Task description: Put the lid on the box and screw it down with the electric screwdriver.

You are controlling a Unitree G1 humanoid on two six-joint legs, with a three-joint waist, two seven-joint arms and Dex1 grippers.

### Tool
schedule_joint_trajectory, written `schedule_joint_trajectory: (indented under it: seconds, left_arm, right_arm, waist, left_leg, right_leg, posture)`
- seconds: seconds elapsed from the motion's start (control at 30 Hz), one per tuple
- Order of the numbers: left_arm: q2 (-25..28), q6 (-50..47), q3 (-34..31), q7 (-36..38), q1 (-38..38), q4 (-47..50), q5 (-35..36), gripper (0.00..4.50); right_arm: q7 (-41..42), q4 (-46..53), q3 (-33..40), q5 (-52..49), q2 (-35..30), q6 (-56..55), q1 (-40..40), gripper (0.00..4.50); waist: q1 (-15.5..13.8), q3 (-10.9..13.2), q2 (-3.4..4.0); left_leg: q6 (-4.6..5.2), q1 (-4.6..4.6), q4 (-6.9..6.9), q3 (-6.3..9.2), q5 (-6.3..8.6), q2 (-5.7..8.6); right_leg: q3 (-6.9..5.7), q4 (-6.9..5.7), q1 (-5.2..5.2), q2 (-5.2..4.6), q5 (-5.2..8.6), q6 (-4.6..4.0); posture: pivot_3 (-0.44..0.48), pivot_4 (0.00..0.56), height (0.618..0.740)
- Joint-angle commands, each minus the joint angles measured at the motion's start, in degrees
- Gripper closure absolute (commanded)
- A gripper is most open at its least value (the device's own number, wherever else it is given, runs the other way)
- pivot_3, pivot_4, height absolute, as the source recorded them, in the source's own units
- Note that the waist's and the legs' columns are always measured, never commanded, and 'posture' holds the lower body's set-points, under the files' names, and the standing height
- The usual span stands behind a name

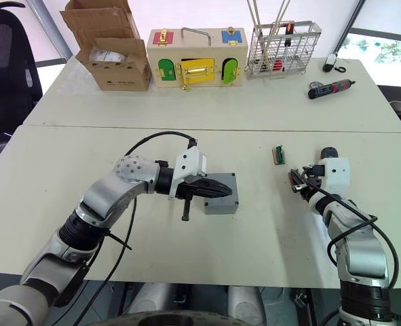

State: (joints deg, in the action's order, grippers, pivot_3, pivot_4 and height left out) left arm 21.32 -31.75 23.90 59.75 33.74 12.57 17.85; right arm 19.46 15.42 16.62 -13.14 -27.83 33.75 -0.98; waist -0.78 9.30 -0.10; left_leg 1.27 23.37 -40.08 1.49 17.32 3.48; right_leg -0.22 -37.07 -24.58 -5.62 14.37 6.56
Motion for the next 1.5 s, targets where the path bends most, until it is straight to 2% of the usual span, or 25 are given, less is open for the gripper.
schedule_joint_trajectory:
  seconds: [0.03,0.37,0.73,0.87,1.0,1.2,1.5]
  left_arm:
    - [-0.05,1.25,0.07,0.1,0.03,1.36,-0.01,4.5]
    - [-0.15,1.6,0.22,0.03,-0.14,1.12,-0.27,4.5]
    - [-0.33,2.96,-0.38,-0.18,0.2,-0.57,-0.8,4.5]
    - [0.6,1.49,-3.79,-1.29,0.98,-1.43,0.17,4.5]
    - [5.26,0.56,-5.83,-0.14,-0.05,-1.1,-0.07,4.5]
    - [10.46,-0.58,-5.95,1.19,-2.21,1.75,0.14,4.5]
    - [10.84,-2.76,-5.74,0.31,-3.1,3.98,0.6,4.5]
  right_arm:
    - [-0.69,0.94,0.37,-0.07,0.44,-1.17,-0.89,4.42]
    - [-1.41,3.57,1.48,-1.35,0.72,0.39,-0.78,4.42]
    - [-2.95,14.79,3.72,-5.61,1.28,2.95,-1.11,4.42]
    - [0.2,21.3,1.41,-11.75,1.2,5.96,-1.69,4.42]
    - [3.22,26.02,-3.26,-16.19,0.18,9.96,-1.24,4.42]
    - [4.64,26.02,-9.33,-16.66,-0.22,10.69,-2.15,4.42]
    - [5.17,23.95,-12.72,-15.44,-0.17,9.58,-2.22,4.42]
  waist:
    - [-0.01,0.0,0.0]
    - [-0.01,0.0,0.0]
    - [0.0,0.0,0.01]
    - [0.05,0.01,0.01]
    - [0.16,0.01,0.01]
    - [-0.14,0.02,0.0]
    - [0.04,0.02,-0.01]
  left_leg:
    - [0.0,0.0,0.0,0.0,0.0,0.0]
    - [-0.01,0.0,0.0,0.0,-0.01,0.0]
    - [0.06,0.0,0.0,0.01,0.04,0.0]
    - [0.07,0.0,0.0,0.01,0.04,-0.01]
    - [0.09,-0.01,0.01,0.02,0.05,-0.05]
    - [0.09,0.02,0.01,0.02,0.05,-0.02]
    - [0.09,0.03,0.01,0.03,0.06,-0.03]
  right_leg:
    - [0.0,0.0,0.0,0.0,0.0,0.0]
    - [0.0,0.0,0.0,0.0,0.0,0.0]
    - [0.0,0.0,0.0,0.0,0.0,0.0]
    - [0.0,0.0,-0.01,0.01,0.0,0.0]
    - [0.0,-0.01,-0.02,0.04,0.0,0.0]
    - [-0.01,0.02,-0.02,0.0,0.0,0.0]
    - [0.0,0.03,-0.03,0.0,0.0,0.0]
  posture:
    - [0.0,0.15,0.694]
    - [0.0,0.15,0.694]
    - [0.0,0.15,0.694]
    - [0.0,0.15,0.694]
    - [0.0,0.15,0.694]
    - [0.0,0.15,0.694]
    - [0.0,0.15,0.694]
